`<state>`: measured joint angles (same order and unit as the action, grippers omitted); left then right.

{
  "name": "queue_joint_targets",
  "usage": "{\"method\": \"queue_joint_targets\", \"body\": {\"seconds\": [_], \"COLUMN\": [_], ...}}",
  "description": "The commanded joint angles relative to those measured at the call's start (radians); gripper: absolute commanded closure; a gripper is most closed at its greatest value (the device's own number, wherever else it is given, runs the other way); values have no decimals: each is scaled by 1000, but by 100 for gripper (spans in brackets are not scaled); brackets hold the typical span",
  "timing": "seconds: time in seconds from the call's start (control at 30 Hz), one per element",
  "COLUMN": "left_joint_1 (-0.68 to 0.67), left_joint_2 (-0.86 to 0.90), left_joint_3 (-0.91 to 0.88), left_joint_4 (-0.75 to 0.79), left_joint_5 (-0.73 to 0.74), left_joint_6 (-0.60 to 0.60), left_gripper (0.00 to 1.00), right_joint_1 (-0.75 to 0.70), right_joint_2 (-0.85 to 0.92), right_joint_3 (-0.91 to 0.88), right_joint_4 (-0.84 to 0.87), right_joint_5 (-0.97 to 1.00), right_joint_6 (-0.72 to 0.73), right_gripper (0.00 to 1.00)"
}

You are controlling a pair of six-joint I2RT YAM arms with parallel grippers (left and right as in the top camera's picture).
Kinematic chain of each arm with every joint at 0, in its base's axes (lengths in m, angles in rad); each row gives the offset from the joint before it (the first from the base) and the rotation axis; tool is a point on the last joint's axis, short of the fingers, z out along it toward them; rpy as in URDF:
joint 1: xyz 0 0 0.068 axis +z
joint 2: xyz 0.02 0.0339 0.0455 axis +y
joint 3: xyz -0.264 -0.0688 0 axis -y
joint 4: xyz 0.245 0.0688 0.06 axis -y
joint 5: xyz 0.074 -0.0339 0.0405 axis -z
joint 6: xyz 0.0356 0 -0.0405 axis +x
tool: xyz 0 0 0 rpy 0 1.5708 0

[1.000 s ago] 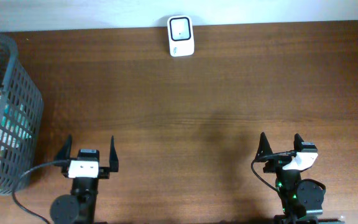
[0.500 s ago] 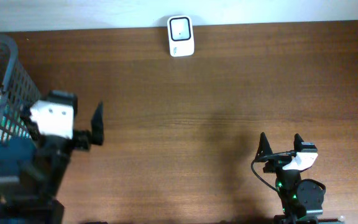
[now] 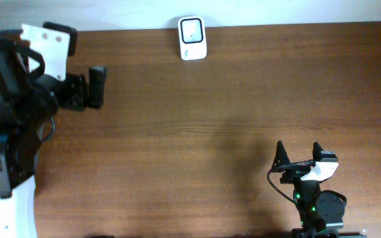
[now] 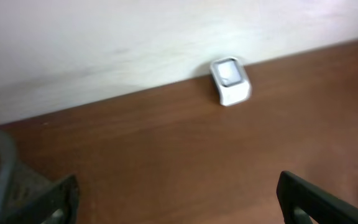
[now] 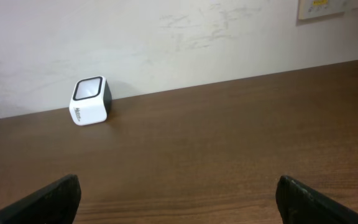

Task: Scan the item barcode
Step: 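Move the left gripper over the grey basket and reach inside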

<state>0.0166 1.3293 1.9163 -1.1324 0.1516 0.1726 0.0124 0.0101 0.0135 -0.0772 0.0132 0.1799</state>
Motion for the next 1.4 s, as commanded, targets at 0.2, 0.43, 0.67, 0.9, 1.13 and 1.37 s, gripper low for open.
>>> {"method": "queue_joint_targets", "body": {"seconds": [0.2,0.43,0.67,0.9,1.13,1.37], "left_joint_1": [363,652,780,862,864,875], "left_joint_2": [19,49,150,340,495,633], "left_joint_3": [19,-58,-285,-319,-319,-320], "left_joint_4": [39,39,153,194,246,260], "left_joint_5": [-389,-384,-324,-270,-261,-279], "left_joint_6": [-340,-404,-227,-68,69,68], "left_gripper": [1,0,1,1,7,27], "right_joint_1": [7,7,7,7,7,7], "right_joint_2": [-6,-6,-6,-6,-6,-6], "right_joint_3": [-8,-8,-8,-8,-8,-8], "right_joint_4": [-3,-2,-2,-2,-2,-2], "right_joint_5": [-1,-1,-1,-1,-1,-1], "right_joint_6": [-4,-4,-4,-4,-4,-4], "right_gripper": [1,1,1,1,1,1]}}
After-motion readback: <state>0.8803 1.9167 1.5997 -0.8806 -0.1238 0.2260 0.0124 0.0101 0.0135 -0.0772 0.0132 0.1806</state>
